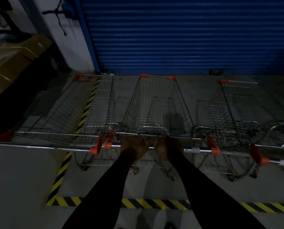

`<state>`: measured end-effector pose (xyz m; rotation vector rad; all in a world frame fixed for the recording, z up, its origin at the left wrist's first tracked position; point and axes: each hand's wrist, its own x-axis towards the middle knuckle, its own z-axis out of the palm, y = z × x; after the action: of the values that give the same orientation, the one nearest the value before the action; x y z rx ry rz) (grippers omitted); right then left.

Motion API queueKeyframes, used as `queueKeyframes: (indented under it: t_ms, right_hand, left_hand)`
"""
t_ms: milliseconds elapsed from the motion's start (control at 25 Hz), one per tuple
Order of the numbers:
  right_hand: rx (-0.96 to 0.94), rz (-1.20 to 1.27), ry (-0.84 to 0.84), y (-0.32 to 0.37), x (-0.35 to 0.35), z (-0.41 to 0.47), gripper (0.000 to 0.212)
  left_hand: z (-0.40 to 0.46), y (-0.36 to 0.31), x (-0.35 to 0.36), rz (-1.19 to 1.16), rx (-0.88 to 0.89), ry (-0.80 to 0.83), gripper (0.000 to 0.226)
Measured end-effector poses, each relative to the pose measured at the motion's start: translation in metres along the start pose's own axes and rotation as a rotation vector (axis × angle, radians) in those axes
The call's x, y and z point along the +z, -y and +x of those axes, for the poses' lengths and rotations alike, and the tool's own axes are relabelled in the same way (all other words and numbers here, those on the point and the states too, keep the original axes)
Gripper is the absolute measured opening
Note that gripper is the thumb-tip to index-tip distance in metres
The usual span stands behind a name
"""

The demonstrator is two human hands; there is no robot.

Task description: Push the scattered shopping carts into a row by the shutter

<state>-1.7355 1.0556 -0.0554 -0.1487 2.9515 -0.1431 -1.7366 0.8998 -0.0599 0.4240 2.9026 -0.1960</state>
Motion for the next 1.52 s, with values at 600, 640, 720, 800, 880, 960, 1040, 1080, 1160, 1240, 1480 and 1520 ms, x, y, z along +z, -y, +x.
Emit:
queueKeyframes:
  t_ms: [600, 640, 720, 800, 880, 960, 1040, 1080, 1160, 1240, 1480, 1520]
  right_hand:
    - [0.013, 0.755, -0.139, -0.038, -0.024, -0.007, 0.042]
    - [-0.015, 0.895, -0.236, -0.043, -0.034, -0.012, 0.043]
    - [-0.054, 1.112, -0.346, -0.051, -0.063, -0.028, 0.052]
    - [-0.122, 1.252, -0.412, -0.058, -0.094, -0.045, 0.056]
    - [-0.180, 1.356, -0.482, -0.066, -0.117, -0.061, 0.058]
    - [-0.258, 1.433, -0.545, -0.074, -0.135, -0.078, 0.061]
    - [-0.336, 1.484, -0.602, -0.081, -0.148, -0.096, 0.063]
    - [-0.348, 1.510, -0.616, -0.084, -0.154, -0.105, 0.063]
    - [-0.348, 1.519, -0.635, -0.088, -0.166, -0.126, 0.059]
    - [-0.349, 1.488, -0.664, -0.090, -0.174, -0.148, 0.055]
    - [-0.394, 1.451, -0.725, -0.094, -0.185, -0.212, 0.048]
    - [-0.401, 1.450, -0.745, -0.095, -0.185, -0.223, 0.047]
  left_hand:
    - [-0.010, -0.038, -0.029, -0.954, -0.232, -0.336, 0.055]
    - [-0.016, -0.050, -0.047, -1.131, -0.217, -0.452, 0.054]
    - [-0.029, -0.074, -0.087, -1.389, -0.164, -0.583, 0.049]
    - [-0.042, -0.094, -0.124, -1.511, -0.113, -0.643, 0.052]
    - [-0.056, -0.110, -0.149, -1.577, -0.036, -0.716, 0.053]
    - [-0.070, -0.124, -0.167, -1.623, 0.028, -0.785, 0.053]
    - [-0.085, -0.134, -0.181, -1.617, 0.039, -0.824, 0.056]
    - [-0.092, -0.139, -0.186, -1.616, 0.043, -0.829, 0.058]
    - [-0.109, -0.147, -0.196, -1.630, 0.062, -0.834, 0.061]
    - [-0.128, -0.155, -0.204, -1.637, 0.104, -0.854, 0.061]
    - [-0.183, -0.184, -0.217, -1.660, 0.169, -0.913, 0.058]
    - [-0.191, -0.189, -0.215, -1.675, 0.181, -0.925, 0.059]
